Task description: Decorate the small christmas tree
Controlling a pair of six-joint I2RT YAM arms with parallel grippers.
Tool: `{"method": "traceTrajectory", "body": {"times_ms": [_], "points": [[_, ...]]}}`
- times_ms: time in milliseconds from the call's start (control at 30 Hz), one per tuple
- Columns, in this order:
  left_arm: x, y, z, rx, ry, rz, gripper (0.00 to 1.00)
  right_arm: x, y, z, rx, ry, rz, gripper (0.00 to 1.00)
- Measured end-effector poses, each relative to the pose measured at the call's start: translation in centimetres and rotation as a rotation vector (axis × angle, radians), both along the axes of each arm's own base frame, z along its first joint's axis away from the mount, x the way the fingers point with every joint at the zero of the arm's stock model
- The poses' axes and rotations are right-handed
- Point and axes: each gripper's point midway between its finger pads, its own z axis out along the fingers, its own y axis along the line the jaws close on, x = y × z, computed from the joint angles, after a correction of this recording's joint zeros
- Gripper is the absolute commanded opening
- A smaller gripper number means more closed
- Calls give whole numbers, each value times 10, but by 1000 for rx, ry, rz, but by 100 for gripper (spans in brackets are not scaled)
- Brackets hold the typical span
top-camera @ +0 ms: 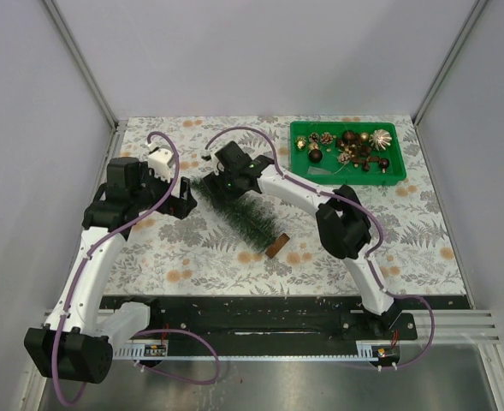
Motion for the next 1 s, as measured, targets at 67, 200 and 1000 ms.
{"method": "traceTrajectory", "body": {"times_ms": [67,200,1000], "points": [[0,0,0,0,0,1,99,1,2,-5,-5,2,2,46],[1,2,0,7,-1,11,99,2,0,-15,-25,9,-7,7],[4,6,-4,18,11,33,99,-10,-65,168,474,-637,-157,0]]}}
